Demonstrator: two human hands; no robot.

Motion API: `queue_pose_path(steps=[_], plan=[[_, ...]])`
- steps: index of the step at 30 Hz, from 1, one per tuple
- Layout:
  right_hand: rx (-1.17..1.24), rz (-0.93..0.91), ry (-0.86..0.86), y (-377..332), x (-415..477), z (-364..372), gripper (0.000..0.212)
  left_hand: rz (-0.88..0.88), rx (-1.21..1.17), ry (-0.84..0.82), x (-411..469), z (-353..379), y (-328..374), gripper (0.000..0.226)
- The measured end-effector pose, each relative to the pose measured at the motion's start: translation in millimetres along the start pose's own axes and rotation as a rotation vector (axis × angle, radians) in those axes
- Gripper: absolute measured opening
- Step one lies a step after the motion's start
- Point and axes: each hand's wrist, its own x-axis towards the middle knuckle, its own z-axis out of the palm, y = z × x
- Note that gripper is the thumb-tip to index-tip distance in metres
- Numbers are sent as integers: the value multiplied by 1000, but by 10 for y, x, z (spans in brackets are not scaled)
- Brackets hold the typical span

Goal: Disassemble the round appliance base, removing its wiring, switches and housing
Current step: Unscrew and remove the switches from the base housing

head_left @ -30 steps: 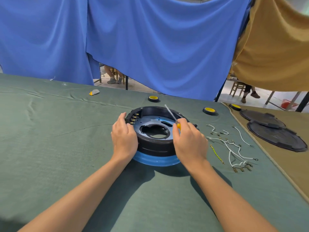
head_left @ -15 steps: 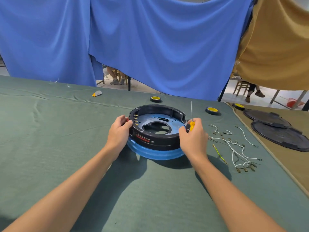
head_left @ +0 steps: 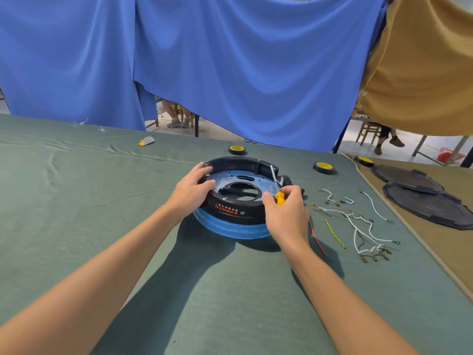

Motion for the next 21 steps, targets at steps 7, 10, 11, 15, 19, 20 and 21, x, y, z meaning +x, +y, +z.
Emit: queue_pose_path(steps=[7,10,11,15,19,20,21], plan=[[-161,-5,17,24,323,-102,20,190,309,-64,-113,-63,-61,36],[-316,-135,35,47,254,-173,25,241,448,-83,-145,-91,-100,37],[-334,-202,54,65,180,-191,24,257,482,-70,-149,-87,-114,37],[-257,-455,36,136,-175,-276,19,325,518,-6,-165,-34,-134,38],[-354,-585,-225,207,-348,-377,17,366,443,-19,-132,11,-80,34],[-377,-596,-260,222,-369,-387,17,360,408,-52,-120,5,-55,35],[-389,-596,-285,234,-383,-388,17,352,379,-89,-113,-6,-30,34]])
